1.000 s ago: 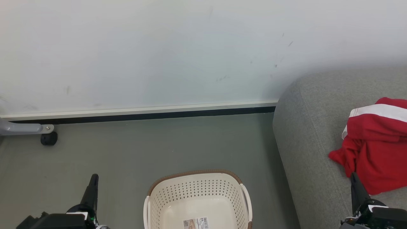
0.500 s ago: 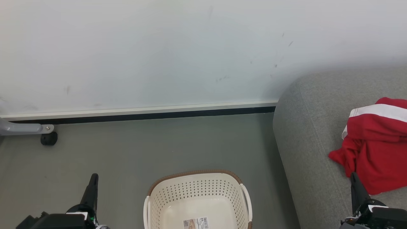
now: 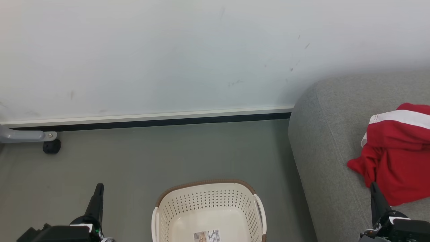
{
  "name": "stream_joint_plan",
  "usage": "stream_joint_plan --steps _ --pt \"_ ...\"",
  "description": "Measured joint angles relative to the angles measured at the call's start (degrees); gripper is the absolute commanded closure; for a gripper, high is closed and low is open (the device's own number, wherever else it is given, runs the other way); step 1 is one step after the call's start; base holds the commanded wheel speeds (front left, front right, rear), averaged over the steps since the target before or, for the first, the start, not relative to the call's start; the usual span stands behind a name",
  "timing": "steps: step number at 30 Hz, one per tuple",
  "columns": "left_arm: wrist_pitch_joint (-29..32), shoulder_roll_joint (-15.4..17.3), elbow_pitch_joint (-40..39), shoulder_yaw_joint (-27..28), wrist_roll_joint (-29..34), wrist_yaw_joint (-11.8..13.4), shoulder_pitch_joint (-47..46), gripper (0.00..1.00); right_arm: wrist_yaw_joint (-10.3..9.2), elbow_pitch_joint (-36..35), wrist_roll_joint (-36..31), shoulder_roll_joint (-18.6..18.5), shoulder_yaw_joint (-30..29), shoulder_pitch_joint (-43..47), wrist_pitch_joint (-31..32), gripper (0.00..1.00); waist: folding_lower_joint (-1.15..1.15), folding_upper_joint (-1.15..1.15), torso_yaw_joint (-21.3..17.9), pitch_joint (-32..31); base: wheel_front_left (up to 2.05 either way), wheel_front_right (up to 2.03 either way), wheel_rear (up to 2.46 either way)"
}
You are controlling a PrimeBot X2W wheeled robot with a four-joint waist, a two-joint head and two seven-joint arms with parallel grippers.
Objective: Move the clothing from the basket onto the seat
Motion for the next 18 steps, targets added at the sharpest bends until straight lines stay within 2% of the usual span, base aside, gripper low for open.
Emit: stream_joint_plan --steps 18 --pt "0.0 -0.01 0.03 0.03 0.0 0.0 -0.01 1.0 0.0 0.0 0.01 0.0 0.0 -0.01 0.0 1.0 0.0 0.0 0.0 0.0 0.0 0.0 0.0"
